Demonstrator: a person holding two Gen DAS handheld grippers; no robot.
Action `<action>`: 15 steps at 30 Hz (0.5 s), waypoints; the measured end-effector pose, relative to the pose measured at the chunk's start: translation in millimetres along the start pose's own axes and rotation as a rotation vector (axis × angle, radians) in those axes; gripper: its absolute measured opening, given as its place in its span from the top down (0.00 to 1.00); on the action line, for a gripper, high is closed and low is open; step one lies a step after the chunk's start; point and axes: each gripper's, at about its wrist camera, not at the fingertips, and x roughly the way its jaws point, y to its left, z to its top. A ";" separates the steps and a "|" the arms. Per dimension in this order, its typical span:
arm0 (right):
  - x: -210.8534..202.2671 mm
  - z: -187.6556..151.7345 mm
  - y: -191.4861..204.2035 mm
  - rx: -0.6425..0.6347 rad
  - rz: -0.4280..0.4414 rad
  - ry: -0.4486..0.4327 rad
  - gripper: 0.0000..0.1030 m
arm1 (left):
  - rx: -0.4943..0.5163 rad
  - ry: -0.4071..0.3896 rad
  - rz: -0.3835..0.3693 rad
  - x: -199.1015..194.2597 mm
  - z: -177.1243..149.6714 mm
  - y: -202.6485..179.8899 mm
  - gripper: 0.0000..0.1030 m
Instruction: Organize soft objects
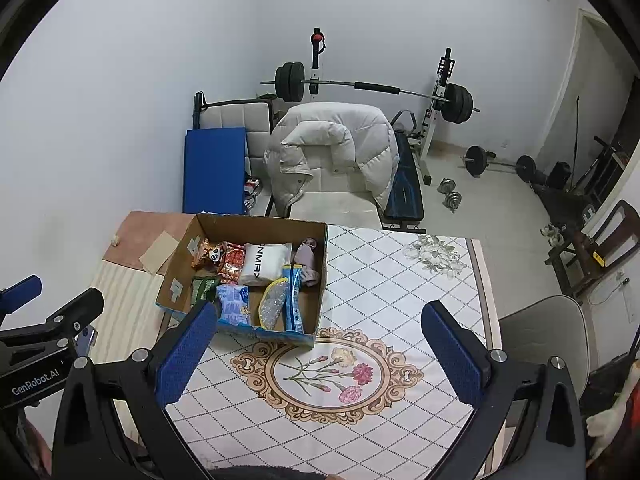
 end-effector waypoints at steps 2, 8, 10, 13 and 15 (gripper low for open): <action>-3.4 -1.0 1.5 0.000 -0.002 0.001 0.00 | -0.002 -0.001 0.003 -2.4 -1.2 -1.3 0.00; -5.1 -3.0 2.2 0.002 -0.006 0.001 0.00 | -0.005 -0.001 0.001 -3.9 -2.4 -2.4 0.00; -4.8 -2.8 2.1 0.002 -0.007 -0.001 0.00 | -0.006 -0.002 0.003 -5.3 -4.8 -4.1 0.00; -5.7 -5.6 1.7 0.014 -0.012 -0.003 0.00 | -0.008 -0.004 0.003 -5.1 -4.4 -4.0 0.00; -6.3 -6.2 0.6 0.016 -0.015 -0.004 0.00 | -0.008 -0.006 0.004 -6.3 -5.2 -5.5 0.00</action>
